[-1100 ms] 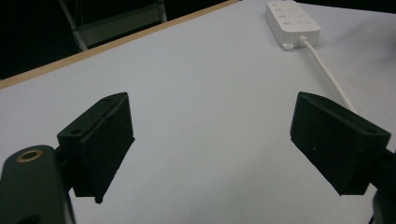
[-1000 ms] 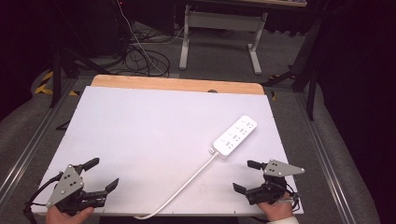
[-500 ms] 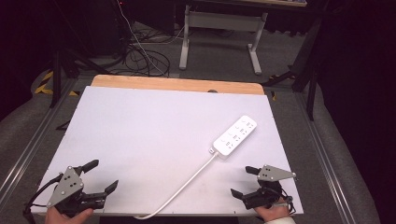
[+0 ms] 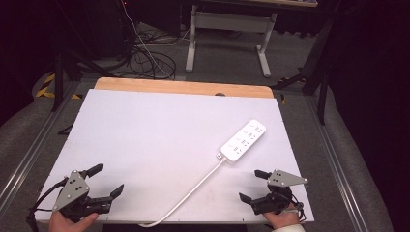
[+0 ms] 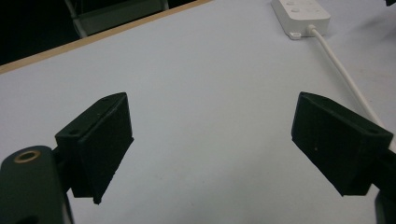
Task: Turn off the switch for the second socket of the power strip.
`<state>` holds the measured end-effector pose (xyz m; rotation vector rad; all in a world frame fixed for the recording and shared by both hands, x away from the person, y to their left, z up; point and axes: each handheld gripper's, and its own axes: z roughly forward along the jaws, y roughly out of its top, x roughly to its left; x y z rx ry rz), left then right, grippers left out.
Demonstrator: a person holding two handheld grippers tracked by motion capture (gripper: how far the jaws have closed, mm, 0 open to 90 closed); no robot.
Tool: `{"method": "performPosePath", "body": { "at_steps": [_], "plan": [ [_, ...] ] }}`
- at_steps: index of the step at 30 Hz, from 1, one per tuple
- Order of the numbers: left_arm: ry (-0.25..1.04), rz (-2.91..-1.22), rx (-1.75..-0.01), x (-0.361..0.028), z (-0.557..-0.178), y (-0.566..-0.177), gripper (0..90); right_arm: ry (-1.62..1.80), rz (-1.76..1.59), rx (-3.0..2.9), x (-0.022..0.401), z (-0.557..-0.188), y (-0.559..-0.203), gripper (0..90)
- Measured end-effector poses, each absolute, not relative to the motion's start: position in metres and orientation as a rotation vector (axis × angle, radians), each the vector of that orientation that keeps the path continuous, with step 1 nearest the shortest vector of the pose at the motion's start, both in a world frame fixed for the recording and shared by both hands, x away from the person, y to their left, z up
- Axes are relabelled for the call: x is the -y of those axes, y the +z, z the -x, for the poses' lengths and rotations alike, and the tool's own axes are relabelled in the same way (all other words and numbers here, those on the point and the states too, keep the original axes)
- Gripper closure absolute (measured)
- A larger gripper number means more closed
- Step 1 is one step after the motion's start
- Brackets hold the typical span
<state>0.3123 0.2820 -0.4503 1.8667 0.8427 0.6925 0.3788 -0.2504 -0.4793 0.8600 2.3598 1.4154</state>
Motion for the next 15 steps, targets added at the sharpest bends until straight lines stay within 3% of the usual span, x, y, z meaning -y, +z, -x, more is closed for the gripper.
{"method": "performPosePath", "body": {
  "at_steps": [15],
  "plan": [
    [0.699,-1.857,-0.835,-0.2829,-0.3112,-0.4493,13.0,1.429,-0.813,-2.338,0.2487,-0.3755,-0.4748,0.6]
  ]
}}
